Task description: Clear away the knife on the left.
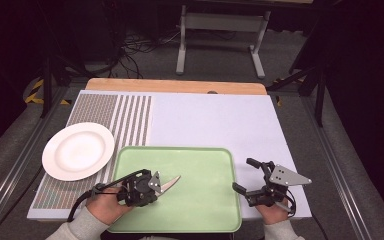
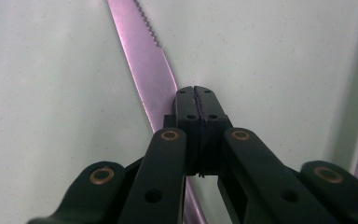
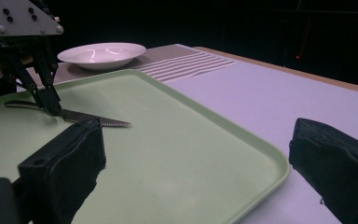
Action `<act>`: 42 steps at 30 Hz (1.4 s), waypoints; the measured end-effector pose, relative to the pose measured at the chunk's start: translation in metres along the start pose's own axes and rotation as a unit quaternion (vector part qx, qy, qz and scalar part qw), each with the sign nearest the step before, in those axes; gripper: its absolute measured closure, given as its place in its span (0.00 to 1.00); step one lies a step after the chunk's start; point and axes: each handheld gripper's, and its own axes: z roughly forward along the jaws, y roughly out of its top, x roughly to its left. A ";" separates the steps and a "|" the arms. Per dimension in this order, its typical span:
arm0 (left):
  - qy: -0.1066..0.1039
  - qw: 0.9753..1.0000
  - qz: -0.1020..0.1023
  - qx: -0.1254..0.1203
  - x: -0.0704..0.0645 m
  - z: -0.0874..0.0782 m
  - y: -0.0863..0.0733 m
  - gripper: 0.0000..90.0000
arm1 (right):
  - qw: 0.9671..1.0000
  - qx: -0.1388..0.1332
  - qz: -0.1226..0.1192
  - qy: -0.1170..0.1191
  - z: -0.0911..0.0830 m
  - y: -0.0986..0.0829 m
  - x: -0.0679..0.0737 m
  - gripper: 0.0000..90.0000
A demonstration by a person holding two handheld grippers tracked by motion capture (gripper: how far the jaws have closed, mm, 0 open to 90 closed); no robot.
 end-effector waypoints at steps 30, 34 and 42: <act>0.017 0.998 -0.050 0.014 0.022 -0.003 -0.018 1.00 | 1.000 0.003 -0.001 0.000 0.000 -0.001 0.000 0.04; 0.017 0.998 -0.056 0.015 0.025 -0.004 -0.020 1.00 | 1.000 0.003 0.000 0.000 0.000 -0.001 0.000 0.04; 0.010 0.997 -0.073 0.014 0.031 -0.006 -0.026 1.00 | 1.000 0.003 0.001 0.002 0.000 -0.001 -0.001 0.04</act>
